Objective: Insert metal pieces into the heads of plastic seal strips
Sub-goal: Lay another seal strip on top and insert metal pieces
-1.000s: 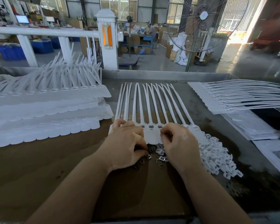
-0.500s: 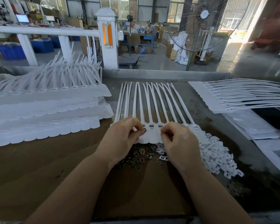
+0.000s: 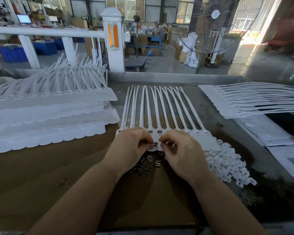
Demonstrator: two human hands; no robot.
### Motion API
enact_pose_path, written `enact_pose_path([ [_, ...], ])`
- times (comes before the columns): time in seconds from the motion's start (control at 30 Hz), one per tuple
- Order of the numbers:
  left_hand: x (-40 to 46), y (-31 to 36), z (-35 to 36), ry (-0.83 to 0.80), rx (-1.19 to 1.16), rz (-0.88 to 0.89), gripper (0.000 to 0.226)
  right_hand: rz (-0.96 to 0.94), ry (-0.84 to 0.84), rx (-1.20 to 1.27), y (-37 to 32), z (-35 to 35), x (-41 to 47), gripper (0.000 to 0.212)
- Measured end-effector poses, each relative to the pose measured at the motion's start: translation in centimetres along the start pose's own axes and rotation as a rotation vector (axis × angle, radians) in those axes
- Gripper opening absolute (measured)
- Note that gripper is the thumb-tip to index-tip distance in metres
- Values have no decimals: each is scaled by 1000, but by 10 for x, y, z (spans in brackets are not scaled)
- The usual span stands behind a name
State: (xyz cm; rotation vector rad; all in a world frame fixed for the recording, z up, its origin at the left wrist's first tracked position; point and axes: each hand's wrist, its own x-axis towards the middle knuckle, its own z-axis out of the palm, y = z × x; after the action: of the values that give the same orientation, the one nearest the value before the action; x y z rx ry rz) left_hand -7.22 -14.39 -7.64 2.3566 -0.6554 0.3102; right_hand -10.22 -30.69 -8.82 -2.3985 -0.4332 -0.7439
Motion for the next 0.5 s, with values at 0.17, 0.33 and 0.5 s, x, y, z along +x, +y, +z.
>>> enact_pose_path([
  [0.17,0,-2,2,-15,-9,1,10,-42,-84,10,-1,0,0,13],
  [0.33,-1,-3,2,0,-45,-7,7,-55,-117,-22,-1,-1,1,7],
  [0.5,-2,-3,3,31,-156,-55,33,-24,-40,15,-2,-1,-1,9],
])
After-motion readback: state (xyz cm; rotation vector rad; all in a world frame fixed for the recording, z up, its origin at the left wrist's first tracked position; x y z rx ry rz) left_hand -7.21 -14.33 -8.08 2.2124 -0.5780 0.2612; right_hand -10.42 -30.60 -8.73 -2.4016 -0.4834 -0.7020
